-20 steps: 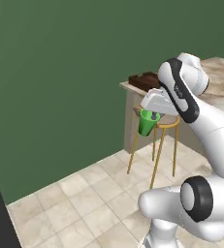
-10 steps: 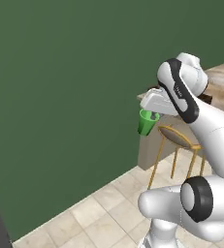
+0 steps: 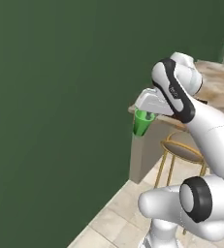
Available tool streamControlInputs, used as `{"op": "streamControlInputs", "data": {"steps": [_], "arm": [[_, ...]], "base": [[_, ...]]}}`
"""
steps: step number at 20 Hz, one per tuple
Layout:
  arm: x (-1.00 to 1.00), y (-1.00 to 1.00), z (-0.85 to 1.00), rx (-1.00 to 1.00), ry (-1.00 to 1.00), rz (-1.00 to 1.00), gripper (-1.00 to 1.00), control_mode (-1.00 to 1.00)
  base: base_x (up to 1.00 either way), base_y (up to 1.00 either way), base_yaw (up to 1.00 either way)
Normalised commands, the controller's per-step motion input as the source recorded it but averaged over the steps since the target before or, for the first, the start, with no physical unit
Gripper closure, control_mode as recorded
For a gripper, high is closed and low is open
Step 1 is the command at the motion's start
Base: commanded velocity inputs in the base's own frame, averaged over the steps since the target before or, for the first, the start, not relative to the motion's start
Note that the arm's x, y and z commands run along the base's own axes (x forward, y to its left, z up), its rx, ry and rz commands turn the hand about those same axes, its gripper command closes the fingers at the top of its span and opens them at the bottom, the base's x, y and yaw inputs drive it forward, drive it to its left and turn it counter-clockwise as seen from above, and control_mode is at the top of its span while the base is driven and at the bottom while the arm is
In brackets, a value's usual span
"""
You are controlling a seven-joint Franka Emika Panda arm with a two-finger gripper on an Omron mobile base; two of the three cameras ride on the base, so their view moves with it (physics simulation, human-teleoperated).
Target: There is a tray on the dining counter. Grab the cup, mug, and pitcher and place them on the tray. The pitcher may be placed next to the tray if it cannot fit the tray.
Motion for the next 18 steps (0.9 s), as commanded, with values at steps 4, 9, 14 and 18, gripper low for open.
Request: {"op": "streamControlInputs", "data": {"steps": [4,9,14,18], "arm": [[0.0,0.0,0.0,0.0,0.0,0.0,1.0,1.0],[0.0,0.0,0.0,0.0,0.0,0.0,1.0,1.0],[0.0,0.0,0.0,0.0,0.0,0.0,1.0,1.0],[0.0,0.0,0.0,0.0,0.0,0.0,1.0,1.0]], "base": [[0.46,0.25,-0.65],[0.43,0.27,-0.66],[0.45,0.31,-0.65],[0.46,0.41,-0.6]]}}
